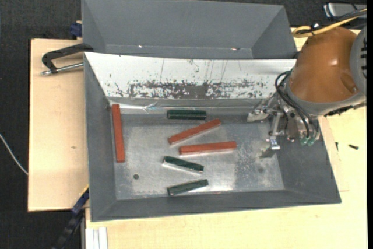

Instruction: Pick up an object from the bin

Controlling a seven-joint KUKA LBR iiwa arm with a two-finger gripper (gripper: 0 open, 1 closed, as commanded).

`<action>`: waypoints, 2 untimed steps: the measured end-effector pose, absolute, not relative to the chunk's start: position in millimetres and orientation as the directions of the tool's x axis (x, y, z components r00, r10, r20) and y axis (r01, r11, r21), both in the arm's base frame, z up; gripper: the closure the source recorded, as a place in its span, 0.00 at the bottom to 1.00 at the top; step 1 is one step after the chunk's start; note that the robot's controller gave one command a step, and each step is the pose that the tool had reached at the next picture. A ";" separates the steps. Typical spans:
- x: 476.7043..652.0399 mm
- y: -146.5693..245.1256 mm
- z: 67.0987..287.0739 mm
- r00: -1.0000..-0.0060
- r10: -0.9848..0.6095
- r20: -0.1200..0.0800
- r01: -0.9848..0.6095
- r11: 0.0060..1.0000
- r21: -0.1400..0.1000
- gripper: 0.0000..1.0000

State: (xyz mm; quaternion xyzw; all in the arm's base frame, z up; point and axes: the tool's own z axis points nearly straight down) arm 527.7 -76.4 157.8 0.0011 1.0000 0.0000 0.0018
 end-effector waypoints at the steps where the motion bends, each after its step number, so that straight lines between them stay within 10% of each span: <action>1: 543.3 -40.4 114.7 -0.996 -0.086 0.000 -0.086 0.996 0.001 0.00; 2: 528.8 -30.7 76.5 -0.997 0.075 0.003 0.075 0.997 0.002 1.00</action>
Offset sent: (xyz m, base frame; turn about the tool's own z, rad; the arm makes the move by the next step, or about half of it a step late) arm -0.0009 0.0450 -0.0878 0.0740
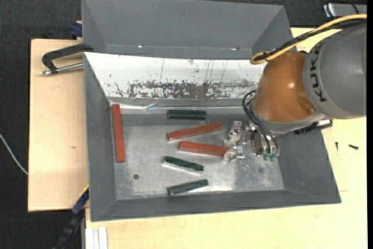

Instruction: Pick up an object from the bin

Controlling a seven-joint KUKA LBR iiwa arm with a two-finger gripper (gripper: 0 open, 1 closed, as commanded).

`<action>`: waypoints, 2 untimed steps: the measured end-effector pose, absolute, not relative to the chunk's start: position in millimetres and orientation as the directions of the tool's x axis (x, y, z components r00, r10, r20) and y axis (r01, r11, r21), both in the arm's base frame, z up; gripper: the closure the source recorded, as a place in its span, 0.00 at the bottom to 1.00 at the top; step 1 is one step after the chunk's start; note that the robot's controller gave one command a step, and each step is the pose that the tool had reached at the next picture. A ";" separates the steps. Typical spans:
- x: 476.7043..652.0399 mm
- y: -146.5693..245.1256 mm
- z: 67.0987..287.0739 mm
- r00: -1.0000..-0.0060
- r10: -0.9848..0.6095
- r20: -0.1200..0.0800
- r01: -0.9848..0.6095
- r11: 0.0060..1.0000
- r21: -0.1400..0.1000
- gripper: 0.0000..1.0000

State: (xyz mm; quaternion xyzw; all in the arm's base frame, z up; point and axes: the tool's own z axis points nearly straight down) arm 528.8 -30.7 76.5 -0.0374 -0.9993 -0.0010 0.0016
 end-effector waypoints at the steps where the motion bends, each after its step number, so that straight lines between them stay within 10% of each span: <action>1: 528.8 -30.7 76.5 -0.997 0.075 0.003 0.075 0.997 0.002 1.00; 2: 505.6 -20.8 224.4 -0.999 0.032 -0.006 0.032 0.999 0.001 1.00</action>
Offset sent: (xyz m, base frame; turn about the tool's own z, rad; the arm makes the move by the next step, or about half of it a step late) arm -0.0248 0.0093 0.1465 -0.0428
